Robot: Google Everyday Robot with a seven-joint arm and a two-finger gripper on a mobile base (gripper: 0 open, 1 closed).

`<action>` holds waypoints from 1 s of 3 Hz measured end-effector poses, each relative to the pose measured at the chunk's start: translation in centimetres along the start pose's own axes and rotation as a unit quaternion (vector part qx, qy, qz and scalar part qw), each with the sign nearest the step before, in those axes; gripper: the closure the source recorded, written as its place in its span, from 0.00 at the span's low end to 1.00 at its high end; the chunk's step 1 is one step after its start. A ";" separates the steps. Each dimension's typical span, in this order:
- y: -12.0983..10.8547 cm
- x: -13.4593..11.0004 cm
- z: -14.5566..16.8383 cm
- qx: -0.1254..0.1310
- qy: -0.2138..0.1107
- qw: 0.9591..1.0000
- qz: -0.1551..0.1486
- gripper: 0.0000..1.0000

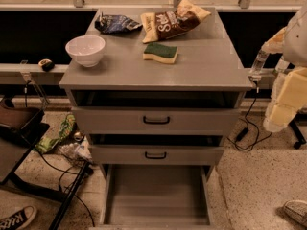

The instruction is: Close bottom drawer

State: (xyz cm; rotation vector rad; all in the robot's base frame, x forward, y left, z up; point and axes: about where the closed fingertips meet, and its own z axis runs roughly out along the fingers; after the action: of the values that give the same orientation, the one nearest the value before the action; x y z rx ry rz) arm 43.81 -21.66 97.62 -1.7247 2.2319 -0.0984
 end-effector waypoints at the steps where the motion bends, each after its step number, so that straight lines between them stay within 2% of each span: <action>1: 0.0 0.0 0.0 0.000 0.000 1.000 0.000 0.00; 2: 0.7 0.7 2.3 -0.004 0.029 0.999 0.012 0.00; 3: 3.2 3.3 6.0 -0.008 0.071 0.997 0.034 0.00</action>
Offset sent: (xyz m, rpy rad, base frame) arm -0.0055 -0.0041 -0.0738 -0.1251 0.0975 -0.1009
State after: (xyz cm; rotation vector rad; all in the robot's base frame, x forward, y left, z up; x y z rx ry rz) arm 41.88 -23.14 90.44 -1.6967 2.3955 -0.1930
